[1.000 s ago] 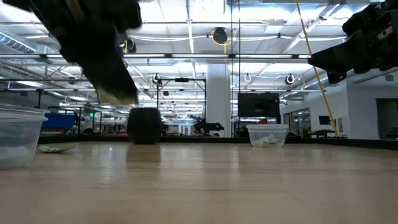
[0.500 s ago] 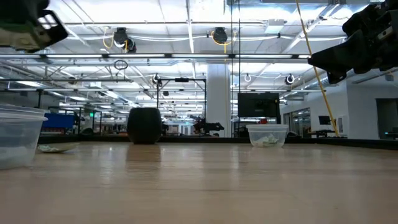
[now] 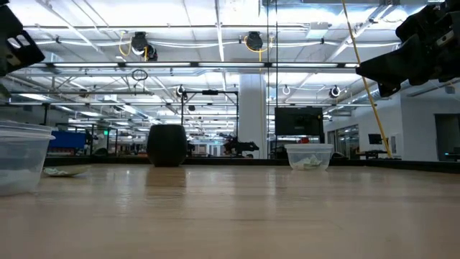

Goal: Pick and place items into bin
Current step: Put the white truvia packet into the bottom transparent bin, then put the green stevia packet into the bottom transparent bin

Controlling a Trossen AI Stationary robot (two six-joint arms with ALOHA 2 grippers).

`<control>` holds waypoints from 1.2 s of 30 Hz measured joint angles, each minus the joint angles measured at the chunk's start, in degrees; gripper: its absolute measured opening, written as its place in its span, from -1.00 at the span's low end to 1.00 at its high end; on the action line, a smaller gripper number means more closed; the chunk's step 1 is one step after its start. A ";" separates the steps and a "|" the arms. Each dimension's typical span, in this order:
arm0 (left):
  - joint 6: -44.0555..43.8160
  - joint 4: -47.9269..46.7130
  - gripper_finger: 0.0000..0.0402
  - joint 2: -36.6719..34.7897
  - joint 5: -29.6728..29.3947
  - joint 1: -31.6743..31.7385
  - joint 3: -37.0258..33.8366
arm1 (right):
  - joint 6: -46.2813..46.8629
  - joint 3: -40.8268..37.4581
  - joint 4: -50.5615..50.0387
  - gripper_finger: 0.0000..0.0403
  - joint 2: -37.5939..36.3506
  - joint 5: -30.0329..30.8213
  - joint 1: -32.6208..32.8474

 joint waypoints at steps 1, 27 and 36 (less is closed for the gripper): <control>-0.25 0.16 -0.91 0.35 -0.07 -0.18 0.00 | -0.01 0.00 0.00 -0.66 0.00 0.00 -0.01; -0.63 1.16 -0.97 5.07 -1.75 0.31 0.00 | 0.00 0.00 0.00 -0.66 0.00 0.01 -0.02; 1.20 4.26 -0.75 5.07 -4.18 4.50 0.00 | 0.00 0.00 0.02 -0.66 0.00 0.00 -0.02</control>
